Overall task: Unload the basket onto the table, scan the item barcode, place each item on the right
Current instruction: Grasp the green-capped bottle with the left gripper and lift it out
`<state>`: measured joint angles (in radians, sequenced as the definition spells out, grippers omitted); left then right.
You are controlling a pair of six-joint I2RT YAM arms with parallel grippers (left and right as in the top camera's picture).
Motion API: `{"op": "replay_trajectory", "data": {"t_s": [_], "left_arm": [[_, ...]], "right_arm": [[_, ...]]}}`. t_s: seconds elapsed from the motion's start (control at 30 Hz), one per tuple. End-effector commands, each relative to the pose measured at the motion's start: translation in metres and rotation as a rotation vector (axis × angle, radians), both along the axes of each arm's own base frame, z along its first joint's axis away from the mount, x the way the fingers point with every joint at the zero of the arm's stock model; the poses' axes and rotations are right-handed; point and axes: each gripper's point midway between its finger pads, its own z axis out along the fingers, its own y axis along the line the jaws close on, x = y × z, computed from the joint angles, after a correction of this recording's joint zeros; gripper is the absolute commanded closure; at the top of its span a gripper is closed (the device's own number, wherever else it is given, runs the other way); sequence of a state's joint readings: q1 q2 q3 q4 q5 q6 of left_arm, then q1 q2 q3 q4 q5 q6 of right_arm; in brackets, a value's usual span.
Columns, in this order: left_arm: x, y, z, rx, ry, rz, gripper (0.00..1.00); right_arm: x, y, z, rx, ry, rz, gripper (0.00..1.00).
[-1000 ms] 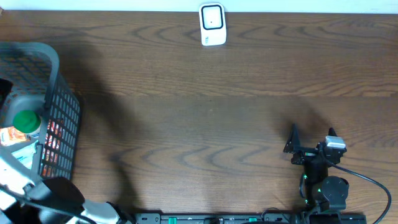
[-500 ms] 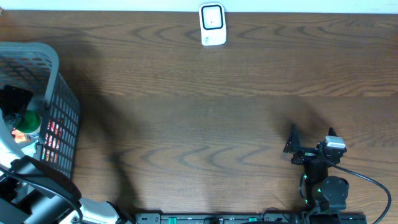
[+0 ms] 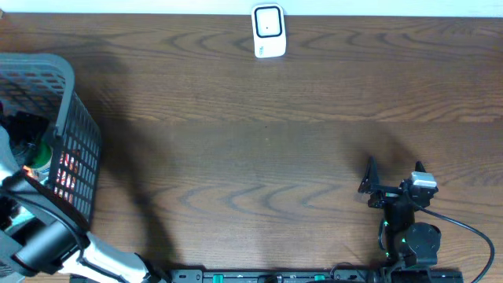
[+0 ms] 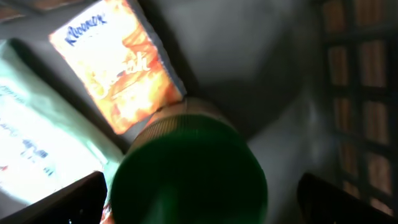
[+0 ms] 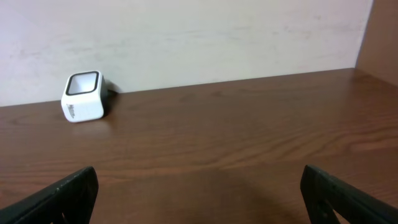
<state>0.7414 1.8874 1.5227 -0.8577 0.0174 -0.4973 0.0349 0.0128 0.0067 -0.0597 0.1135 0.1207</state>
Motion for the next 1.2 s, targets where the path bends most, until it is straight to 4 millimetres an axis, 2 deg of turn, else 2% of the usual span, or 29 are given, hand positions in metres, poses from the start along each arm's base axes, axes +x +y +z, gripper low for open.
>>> {"op": "replay_trajectory", "data": {"t_s": [0.0,0.3,0.4,0.5,0.63,0.77,0.83,0.93,1.03,1.17], "left_arm": [[0.001,0.004,-0.013,-0.005,0.021,-0.002,0.02],[0.001,0.003,-0.044,-0.049,0.069,-0.003,0.02],[0.001,0.004,-0.047,-0.053,0.074,-0.003,0.02],[0.001,0.004,-0.046,-0.05,0.072,-0.006,0.17],[0.001,0.004,-0.046,-0.049,0.075,-0.019,0.21],[0.002,0.006,-0.043,-0.039,0.078,-0.06,0.32],[0.002,0.008,-0.034,-0.032,0.071,-0.056,0.34],[0.007,0.013,-0.004,-0.002,0.029,-0.054,0.34],[0.016,0.013,0.042,0.029,-0.046,-0.063,0.32],[0.021,0.003,0.123,0.089,-0.188,-0.085,0.32]], "right_arm": [[0.0,-0.001,-0.001,-0.014,0.005,-0.005,0.01],[0.0,-0.001,-0.001,-0.014,0.005,-0.005,0.01],[0.0,-0.001,-0.001,-0.014,0.005,-0.005,0.01],[0.0,-0.001,-0.001,-0.014,0.005,-0.005,0.01],[0.0,-0.001,-0.001,-0.014,0.005,-0.005,0.01],[0.0,-0.001,-0.001,-0.014,0.005,-0.005,0.01],[0.0,-0.001,-0.001,-0.014,0.005,-0.005,0.01],[0.0,-0.001,-0.001,-0.014,0.005,-0.005,0.01],[0.0,-0.001,-0.001,-0.014,0.005,-0.005,0.01],[0.0,-0.001,-0.001,-0.014,0.005,-0.005,0.01]]}}
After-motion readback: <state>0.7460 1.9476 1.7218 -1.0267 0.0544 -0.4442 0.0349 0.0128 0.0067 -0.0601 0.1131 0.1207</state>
